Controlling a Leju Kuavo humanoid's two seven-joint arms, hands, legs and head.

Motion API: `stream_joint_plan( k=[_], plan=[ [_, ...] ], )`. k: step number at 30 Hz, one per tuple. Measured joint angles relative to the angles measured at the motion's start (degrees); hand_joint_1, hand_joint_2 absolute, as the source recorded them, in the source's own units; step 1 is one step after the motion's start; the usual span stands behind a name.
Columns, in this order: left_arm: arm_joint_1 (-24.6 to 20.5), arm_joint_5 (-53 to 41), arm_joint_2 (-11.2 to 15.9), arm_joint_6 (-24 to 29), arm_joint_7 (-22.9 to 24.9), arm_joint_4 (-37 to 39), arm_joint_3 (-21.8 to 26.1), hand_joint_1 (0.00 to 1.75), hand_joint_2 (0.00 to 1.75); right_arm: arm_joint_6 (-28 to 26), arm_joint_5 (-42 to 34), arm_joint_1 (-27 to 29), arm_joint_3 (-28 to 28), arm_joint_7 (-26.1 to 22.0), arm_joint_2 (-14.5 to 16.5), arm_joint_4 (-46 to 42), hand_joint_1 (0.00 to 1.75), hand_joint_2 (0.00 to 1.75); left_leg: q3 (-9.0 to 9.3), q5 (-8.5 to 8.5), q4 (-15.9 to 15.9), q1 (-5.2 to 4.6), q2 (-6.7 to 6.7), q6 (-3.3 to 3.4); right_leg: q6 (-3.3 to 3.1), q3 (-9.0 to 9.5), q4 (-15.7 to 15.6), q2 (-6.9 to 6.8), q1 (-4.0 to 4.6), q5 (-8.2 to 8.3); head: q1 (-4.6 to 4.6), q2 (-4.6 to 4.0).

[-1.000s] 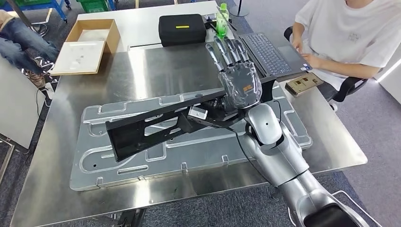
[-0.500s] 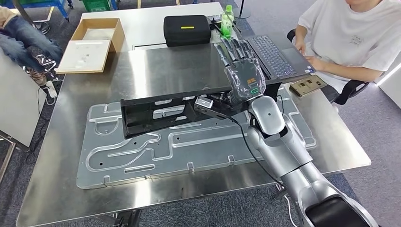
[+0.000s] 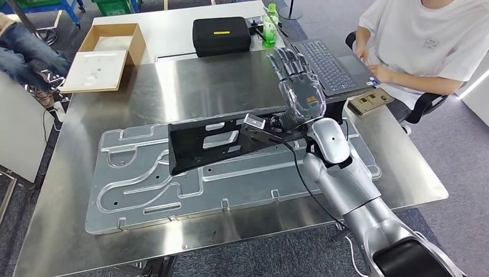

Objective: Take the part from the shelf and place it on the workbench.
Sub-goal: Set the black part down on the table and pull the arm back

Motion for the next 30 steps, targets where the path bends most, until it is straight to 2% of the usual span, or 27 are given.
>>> stream_joint_plan(
  k=[1, 3, 5, 6, 8, 9, 10, 11, 12, 14, 15, 16, 18, 22, 24, 26, 27, 28, 30],
  plan=[
    [-0.1, 0.0, 0.0, 0.0, 0.0, 0.0, 0.0, 0.00, 0.00, 0.0, -0.2, 0.0, 0.0, 0.0, 0.0, 0.0, 0.00, 1.75, 0.48, 0.01, -1.1, -0.09, -0.06, 0.22, 0.29, -0.13, 0.1, 0.04, 0.10, -0.07, 0.00, 0.00],
    [-0.2, 0.0, -0.1, 0.0, -0.1, 0.0, -0.1, 0.00, 0.00, 0.1, -0.6, 0.1, 0.0, -0.1, 0.0, 0.1, 0.00, 1.75, 0.51, 0.02, -1.5, -0.29, -0.17, 0.96, 0.87, -0.26, 0.1, 0.09, 0.15, 0.05, -0.01, 0.00],
    [-0.2, 0.0, -0.1, 0.0, -0.1, 0.0, -0.1, 0.00, 0.00, 0.3, -1.1, 0.1, -0.1, -0.1, 0.0, 0.2, 0.00, 1.75, 0.76, 0.30, -2.0, -0.22, -0.18, 1.68, 1.42, -0.37, 0.6, -0.01, -0.03, -0.52, 0.01, 0.00],
    [-0.3, 0.0, -0.1, 0.0, -0.1, 0.0, -0.1, 0.00, 0.00, 0.5, -1.4, 0.0, -0.2, -0.1, 0.0, 0.2, 0.00, 1.75, 0.92, 0.45, -2.3, -0.13, -0.17, 2.03, 1.68, -1.10, 2.3, -0.06, -0.08, -1.62, 0.02, 0.00],
    [-0.5, 0.0, -0.1, 0.0, -0.1, 0.0, -0.1, 0.00, 0.00, 1.2, -2.5, 0.0, -0.5, -0.2, 0.0, 0.4, 0.00, 1.75, 1.08, 0.54, -2.5, -0.13, -0.14, 2.45, 2.04, -4.17, 8.8, -0.14, -0.13, -4.92, 0.03, 0.00],
    [-0.5, 0.0, -0.1, -0.1, -0.1, 0.0, -0.1, 0.00, 0.00, 1.7, -3.2, 0.0, -0.6, -0.2, 0.0, 0.6, 0.00, 1.31, 1.09, 0.54, -2.5, -0.16, -0.12, 2.60, 2.19, -6.07, 12.6, -0.14, -0.15, -6.40, 0.02, 0.00],
    [-0.5, 0.0, -0.1, -0.1, -0.1, 0.0, -0.1, 0.00, 0.00, 2.3, -4.0, 0.1, -0.6, -0.3, 0.0, 0.8, 0.00, 0.87, 1.10, 0.51, -2.5, -0.18, -0.12, 2.65, 2.24, -7.28, 14.8, -0.14, -0.17, -6.84, 0.02, 0.00],
    [-0.5, 0.0, -0.1, -0.1, -0.1, 0.0, -0.1, 0.00, 0.00, 2.9, -4.7, 0.1, -0.6, -0.4, 0.0, 1.0, 0.00, 0.44, 1.12, 0.49, -2.5, -0.19, -0.14, 2.68, 2.21, -7.51, 15.0, -0.15, -0.18, -6.16, 0.02, 0.00],
    [-0.5, 0.0, -0.1, -0.2, -0.1, 0.0, -0.1, 0.00, 0.00, 3.5, -5.5, 0.1, -0.7, -0.4, 0.0, 1.3, 0.00, 0.00, 1.18, 0.46, -2.4, -0.19, -0.20, 2.66, 2.08, -6.63, 13.0, -0.15, -0.18, -4.51, 0.03, 0.00],
    [-0.5, 0.1, -0.1, -0.2, -0.1, 0.0, -0.1, 0.00, 0.00, 4.6, -7.2, -0.2, -0.8, -0.5, 0.0, 1.7, 0.00, 0.00, 1.33, 0.37, -2.4, -0.26, -0.29, 2.51, 1.59, -2.84, 5.4, -0.15, -0.07, -0.70, 0.02, 0.00],
    [-0.5, 0.1, -0.1, -0.2, -0.1, 0.0, -0.2, 0.00, 0.00, 5.1, -8.1, -0.4, -0.9, -0.5, 0.1, 1.9, 0.00, 0.00, 1.32, 0.32, -2.3, -0.35, -0.31, 2.32, 1.34, -1.34, 2.1, -0.13, 0.08, 0.42, 0.02, 0.00],
    [-0.5, 0.1, -0.1, -0.2, -0.1, 0.0, -0.2, 0.00, 0.00, 5.4, -8.9, -0.5, -0.9, -0.5, 0.1, 2.2, 0.00, 0.00, 1.27, 0.34, -2.4, -0.43, -0.30, 2.09, 1.16, -0.49, 0.2, -0.10, 0.24, 0.85, 0.01, 0.00],
    [-0.4, 0.1, -0.1, -0.2, 0.0, 0.0, -0.2, 0.00, 0.00, 5.8, -9.7, -0.7, -0.9, -0.5, 0.3, 2.4, 0.00, 0.00, 1.14, 0.42, -2.5, -0.51, -0.27, 1.73, 1.03, -0.40, -0.5, -0.04, 0.46, 0.79, 0.00, 0.00],
    [-0.4, 0.1, -0.1, -0.2, 0.0, 0.0, -0.2, 0.00, 0.00, 5.9, -10.2, -0.8, -0.9, -0.5, 0.3, 2.7, 0.00, 0.00, 1.20, 0.50, -2.6, -0.51, -0.26, 1.45, 0.85, -0.43, -0.5, 0.00, 0.46, 0.85, 0.01, 0.00],
    [-0.1, 0.1, 0.0, -0.2, 0.3, 0.0, -0.2, 0.00, 0.00, 6.5, -12.2, -1.3, -0.9, -0.9, 0.5, 3.5, 0.00, 0.00, -1.10, -2.56, 2.5, -0.44, -0.20, 0.70, 0.00, -0.36, -1.0, -0.06, 0.26, 1.20, 0.00, 0.00],
    [0.2, 0.0, 0.2, -0.2, 0.5, 0.0, -0.2, 0.00, 0.00, 7.7, -14.8, -1.7, -1.0, -1.4, 0.8, 4.5, 0.00, 0.00, -4.82, -6.21, 10.6, -0.35, -0.13, 0.06, -0.74, -0.26, -1.4, -0.19, 0.13, 1.45, -0.02, 0.00],
    [0.3, 0.0, 0.2, -0.2, 0.5, 0.0, -0.2, 0.00, 0.00, 8.2, -15.6, -1.7, -1.0, -1.5, 0.8, 4.7, 0.00, 0.00, -5.56, -6.13, 12.0, -0.35, -0.12, 0.01, -0.77, -0.24, -1.3, -0.21, 0.16, 1.39, -0.02, 0.00],
    [0.3, -0.1, 0.2, -0.3, 0.4, 0.0, -0.2, 0.00, 0.00, 8.8, -16.5, -1.7, -1.0, -1.7, 0.9, 5.0, 0.00, 0.00, -5.32, -4.97, 11.4, -0.32, -0.11, -0.02, -0.76, -0.20, -1.2, -0.21, 0.14, 1.29, -0.02, 0.00],
    [0.2, -0.1, 0.2, -0.3, 0.3, 0.0, -0.3, 0.00, 0.00, 10.0, -18.1, -1.8, -0.9, -1.8, 0.9, 5.5, 0.00, 0.00, -2.59, -1.25, 5.2, -0.22, -0.09, -0.02, -0.51, -0.10, -0.8, -0.17, 0.02, 0.94, -0.02, 0.00]
  ],
)
